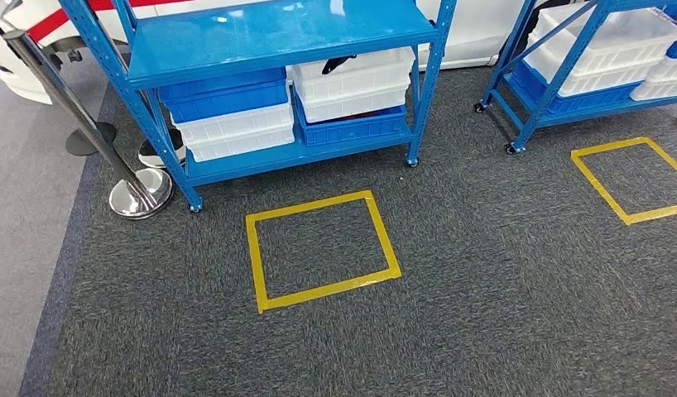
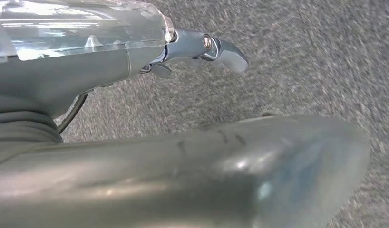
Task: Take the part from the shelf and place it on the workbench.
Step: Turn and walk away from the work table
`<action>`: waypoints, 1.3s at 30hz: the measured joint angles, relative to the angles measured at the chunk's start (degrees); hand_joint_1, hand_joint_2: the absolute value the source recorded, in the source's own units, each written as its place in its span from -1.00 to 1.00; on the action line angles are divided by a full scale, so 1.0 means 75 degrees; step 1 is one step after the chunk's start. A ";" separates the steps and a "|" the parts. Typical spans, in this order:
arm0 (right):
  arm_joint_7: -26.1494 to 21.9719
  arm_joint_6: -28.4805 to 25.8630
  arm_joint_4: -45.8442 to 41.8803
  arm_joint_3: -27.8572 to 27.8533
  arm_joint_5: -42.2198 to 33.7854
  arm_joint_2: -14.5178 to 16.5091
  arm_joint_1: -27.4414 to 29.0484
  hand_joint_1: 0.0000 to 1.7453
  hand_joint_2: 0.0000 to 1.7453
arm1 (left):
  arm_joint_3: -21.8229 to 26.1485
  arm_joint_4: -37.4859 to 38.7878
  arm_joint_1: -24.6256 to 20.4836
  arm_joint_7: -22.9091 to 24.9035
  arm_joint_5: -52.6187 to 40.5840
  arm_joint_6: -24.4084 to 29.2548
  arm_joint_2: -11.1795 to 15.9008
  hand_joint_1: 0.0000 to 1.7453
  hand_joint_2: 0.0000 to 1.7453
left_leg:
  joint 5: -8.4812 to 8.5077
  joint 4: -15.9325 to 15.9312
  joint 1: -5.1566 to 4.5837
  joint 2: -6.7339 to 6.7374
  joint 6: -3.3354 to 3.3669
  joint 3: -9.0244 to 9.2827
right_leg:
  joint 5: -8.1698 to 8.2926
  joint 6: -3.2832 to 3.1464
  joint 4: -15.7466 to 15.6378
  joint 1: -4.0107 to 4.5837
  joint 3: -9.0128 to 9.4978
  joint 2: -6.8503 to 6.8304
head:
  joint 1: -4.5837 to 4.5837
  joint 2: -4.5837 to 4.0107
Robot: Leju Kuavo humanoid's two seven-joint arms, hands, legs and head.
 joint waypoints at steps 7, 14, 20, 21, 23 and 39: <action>0.0000 -0.0010 0.0000 -0.0023 -0.0031 0.0004 0.0011 -1.00 -1.00 | -0.0001 0.0000 0.0022 0.0013 -0.0031 -0.0006 0.0001 -1.00 -1.00 | -0.0015 0.1115 0.0009 0.0030 0.0015 -0.0869 | -0.0220 -0.0021 0.0002 0.0049 0.0239 -0.0010 | 0.0001 0.0000; 0.0002 -0.0022 0.0009 -0.0120 -0.0044 0.0046 -0.0004 -1.00 -1.00 | -0.0007 0.0000 0.0022 0.0028 -0.0071 -0.0017 0.0009 -1.00 -1.00 | 0.0743 -0.0722 -0.0085 0.0048 0.0385 -0.0119 | -0.0458 0.0285 0.0217 0.0055 0.0577 -0.0037 | 0.0002 0.0000; 0.0028 0.0044 0.0009 -0.0130 -0.0039 0.0047 0.0008 -1.00 -1.00 | -0.0007 0.0000 0.0019 0.0026 -0.0074 -0.0101 0.0011 -1.00 -1.00 | 0.0382 -0.0812 -0.0058 -0.0006 0.0484 0.0405 | -0.1154 0.0463 0.2233 -0.0011 -0.1072 0.0020 | 0.0004 0.0000; 0.0037 0.0046 0.0009 -0.0131 -0.0038 0.0046 0.0025 -1.00 -1.00 | -0.0007 0.0000 0.0032 0.0025 -0.0075 -0.0111 0.0010 -1.00 -1.00 | 0.0287 -0.0812 -0.0052 -0.0026 0.0464 0.0531 | -0.1069 0.0477 0.2066 -0.0017 -0.1147 0.0019 | 0.0004 0.0000; 0.0044 0.0044 0.0016 -0.0133 -0.0034 0.0042 0.0083 -1.00 -1.00 | -0.0007 0.0001 0.0057 0.0025 -0.0079 -0.0117 0.0005 -1.00 -1.00 | 0.0085 -0.0817 -0.0040 -0.0054 0.0409 0.0778 | -0.0411 0.0454 0.1229 -0.0024 -0.1061 0.0018 | 0.0005 0.0000; 0.0060 0.0046 0.0045 -0.0157 -0.0058 0.0055 0.0159 -1.00 -1.00 | -0.0029 0.0003 0.0111 0.0025 -0.0138 -0.0146 0.0009 -1.00 -1.00 | -0.0336 0.0417 -0.0016 0.0043 0.0095 -0.1015 | -0.0758 0.0057 -0.0008 0.0021 0.0937 0.0074 | -0.0001 0.0000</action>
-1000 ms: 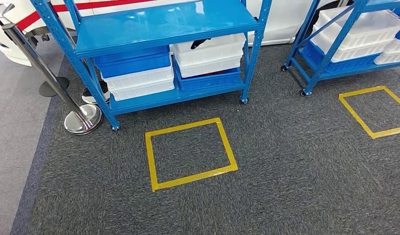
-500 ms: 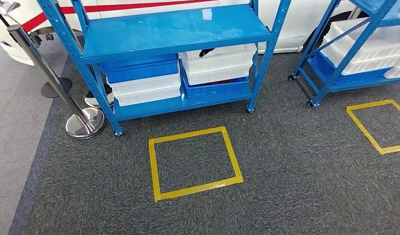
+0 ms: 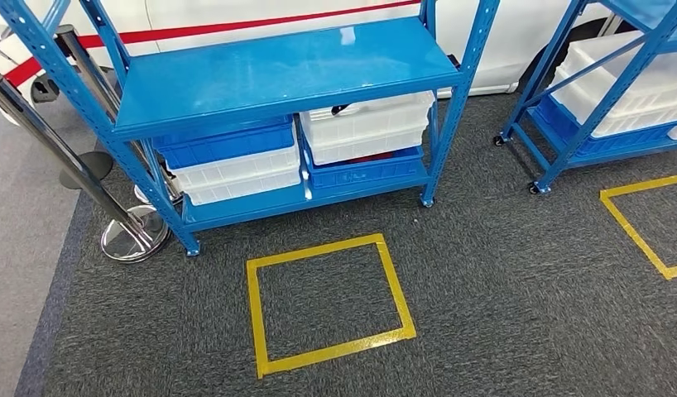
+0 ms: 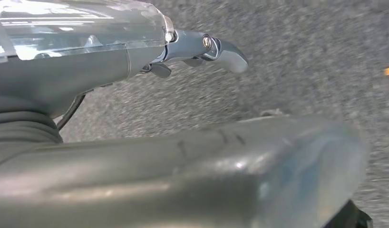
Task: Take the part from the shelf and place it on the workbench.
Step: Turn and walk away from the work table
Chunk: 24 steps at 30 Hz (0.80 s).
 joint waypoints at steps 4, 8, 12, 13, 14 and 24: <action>0.0012 -0.0012 0.0005 -0.0025 -0.0047 0.0011 -0.0027 -1.00 -1.00 | -0.0044 0.0000 0.0027 -0.0004 -0.0025 -0.0051 0.0001 -1.00 -1.00 | 0.1389 -0.0636 -0.0116 0.0012 0.0188 0.0146 | -0.0347 0.0210 -0.0023 -0.0008 0.0460 0.0039 | 0.0001 0.0000; -0.0001 -0.0006 -0.0028 -0.0026 -0.0058 0.0027 -0.0164 -1.00 -1.00 | -0.0092 0.0000 -0.0092 -0.0021 -0.0026 -0.0090 0.0004 -1.00 -1.00 | 0.1095 -0.0953 -0.0064 -0.0025 0.0395 0.0737 | 0.0240 0.0336 0.1611 -0.0027 -0.0491 0.0007 | 0.0002 0.0000; 0.0009 -0.0001 -0.0025 -0.0031 -0.0079 0.0031 -0.0113 -1.00 -1.00 | -0.0108 0.0000 -0.0083 -0.0023 -0.0055 -0.0150 0.0005 -1.00 -1.00 | 0.0655 -0.1191 -0.0065 -0.0089 0.0434 0.1499 | -0.0792 0.0382 0.2351 -0.0023 -0.1818 -0.0002 | 0.0004 0.0000; 0.0020 -0.0003 -0.0022 -0.0033 -0.0090 0.0027 -0.0081 -1.00 -1.00 | -0.0117 0.0001 -0.0071 -0.0023 -0.0074 -0.0169 0.0004 -1.00 -1.00 | 0.0515 -0.1217 -0.0062 -0.0125 0.0424 0.1705 | -0.0977 0.0379 0.2154 -0.0016 -0.2002 -0.0002 | 0.0004 0.0000; 0.0034 -0.0004 -0.0018 -0.0036 -0.0102 0.0022 -0.0049 -1.00 -1.00 | -0.0129 0.0001 -0.0056 -0.0023 -0.0092 -0.0190 0.0003 -1.00 -1.00 | 0.0366 -0.1234 -0.0060 -0.0151 0.0411 0.1903 | -0.0882 0.0347 0.1843 -0.0002 -0.2142 -0.0003 | 0.0004 0.0000; 0.0112 -0.0011 0.0025 -0.0134 -0.0109 0.0037 -0.0017 -1.00 -1.00 | -0.0193 0.0026 -0.0142 0.0038 -0.0133 -0.0213 0.0040 -1.00 -1.00 | 0.0136 0.0506 -0.0090 -0.0084 0.0047 0.1649 | 0.1392 -0.0025 0.0178 0.0052 -0.1747 0.0043 | -0.0001 0.0000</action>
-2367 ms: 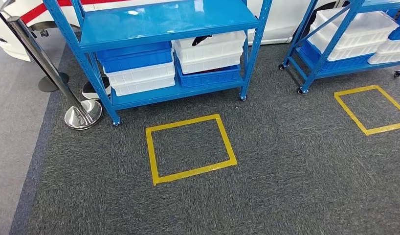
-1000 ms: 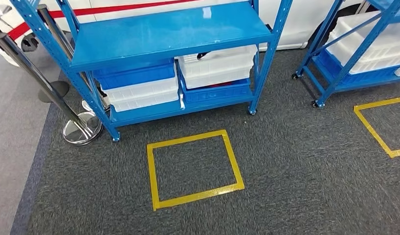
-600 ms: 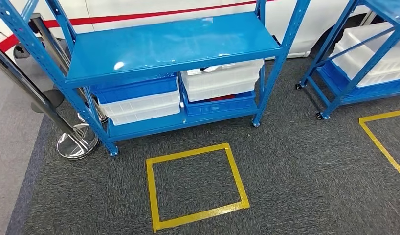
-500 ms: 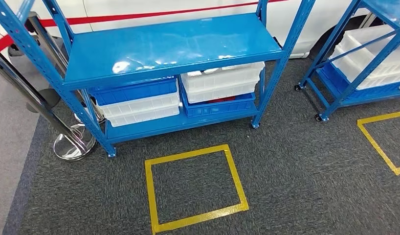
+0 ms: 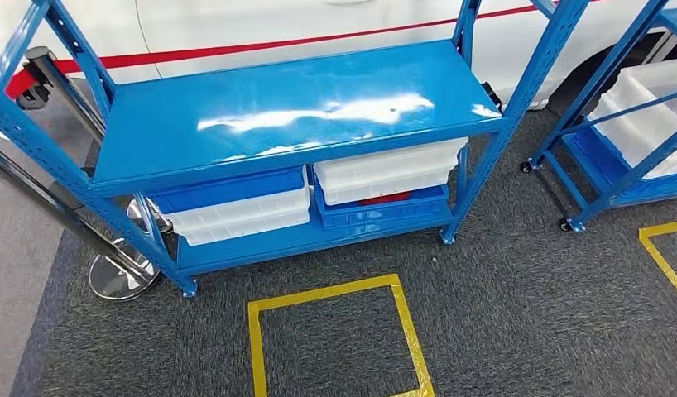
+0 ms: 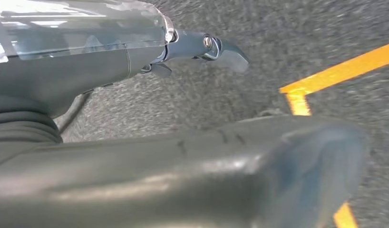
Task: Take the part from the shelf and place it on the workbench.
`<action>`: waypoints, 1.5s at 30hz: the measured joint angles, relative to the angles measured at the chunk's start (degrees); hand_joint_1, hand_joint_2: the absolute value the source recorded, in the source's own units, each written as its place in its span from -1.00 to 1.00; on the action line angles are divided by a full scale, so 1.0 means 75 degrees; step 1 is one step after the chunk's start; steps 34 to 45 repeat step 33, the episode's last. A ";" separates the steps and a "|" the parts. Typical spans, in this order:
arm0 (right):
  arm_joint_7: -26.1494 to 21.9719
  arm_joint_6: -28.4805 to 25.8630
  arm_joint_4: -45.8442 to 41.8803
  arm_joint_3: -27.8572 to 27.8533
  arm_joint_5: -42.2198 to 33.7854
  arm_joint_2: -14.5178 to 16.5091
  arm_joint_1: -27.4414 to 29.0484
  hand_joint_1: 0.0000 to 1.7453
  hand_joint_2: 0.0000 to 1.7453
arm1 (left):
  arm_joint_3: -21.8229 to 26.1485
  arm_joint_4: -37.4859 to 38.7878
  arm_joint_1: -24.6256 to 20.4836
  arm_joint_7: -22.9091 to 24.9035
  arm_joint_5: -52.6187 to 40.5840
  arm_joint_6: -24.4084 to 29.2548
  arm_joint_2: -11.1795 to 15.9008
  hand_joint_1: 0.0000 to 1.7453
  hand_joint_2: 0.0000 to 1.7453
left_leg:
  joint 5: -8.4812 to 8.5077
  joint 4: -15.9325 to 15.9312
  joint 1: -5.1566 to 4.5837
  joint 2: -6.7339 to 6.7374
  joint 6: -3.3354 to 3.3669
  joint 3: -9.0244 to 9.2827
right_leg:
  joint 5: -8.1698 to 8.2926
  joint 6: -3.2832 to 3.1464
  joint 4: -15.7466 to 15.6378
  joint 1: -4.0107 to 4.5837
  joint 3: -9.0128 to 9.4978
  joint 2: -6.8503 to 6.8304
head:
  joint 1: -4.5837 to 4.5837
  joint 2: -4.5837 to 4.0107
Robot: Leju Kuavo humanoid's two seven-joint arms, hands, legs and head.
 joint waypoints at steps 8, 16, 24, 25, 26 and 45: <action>0.0044 0.0031 0.0010 -0.0015 0.0091 0.0003 -0.0039 -1.00 -1.00 | 0.0019 0.0000 0.0091 0.0082 0.0073 0.0116 0.0005 -1.00 -1.00 | 0.0424 -0.1059 0.0049 0.0071 0.0021 -0.1099 | -0.0807 0.0081 -0.0062 0.0014 0.1058 0.0036 | 0.0001 0.0000; 0.0101 0.0112 0.0015 -0.0012 0.0162 0.0003 -0.0091 -1.00 -1.00 | 0.0044 0.0001 0.0061 0.0092 0.0133 0.0127 0.0004 -1.00 -1.00 | 0.1067 -0.1342 0.0012 0.0024 0.0181 -0.1089 | -0.1028 0.0114 -0.0137 0.0050 0.1199 0.0037 | 0.0002 0.0000; 0.0101 0.0204 0.0015 -0.0012 0.0208 0.0001 -0.0116 -1.00 -1.00 | 0.0070 0.0001 0.0061 0.0099 0.0174 0.0128 0.0007 -1.00 -1.00 | 0.0967 -0.1312 -0.0091 0.0019 0.0352 -0.1079 | -0.1051 0.0385 -0.0235 -0.0049 0.1253 0.0033 | 0.0002 0.0000; 0.0101 0.0212 0.0015 -0.0012 0.0208 0.0000 -0.0121 -1.00 -1.00 | 0.0070 0.0001 0.0059 0.0099 0.0169 0.0129 0.0007 -1.00 -1.00 | 0.0967 -0.1328 -0.0094 0.0020 0.0379 -0.1069 | -0.1056 0.0415 -0.0243 -0.0056 0.1264 0.0034 | 0.0002 0.0000; 0.0101 0.0219 0.0014 -0.0012 0.0208 -0.0004 -0.0125 -1.00 -1.00 | 0.0070 0.0001 0.0059 0.0099 0.0163 0.0130 0.0007 -1.00 -1.00 | 0.0979 -0.1366 -0.0081 0.0026 0.0411 -0.1042 | -0.1074 0.0444 -0.0219 -0.0065 0.1278 0.0027 | 0.0002 0.0000; 0.0101 0.0227 0.0012 -0.0009 0.0182 -0.0020 -0.0128 -1.00 -1.00 | 0.0070 0.0001 0.0058 0.0111 0.0142 0.0128 0.0007 -1.00 -1.00 | 0.0988 -0.1511 -0.0036 0.0071 0.0506 -0.0910 | -0.1908 0.0510 0.1885 -0.0074 0.0110 -0.0033 | 0.0002 0.0000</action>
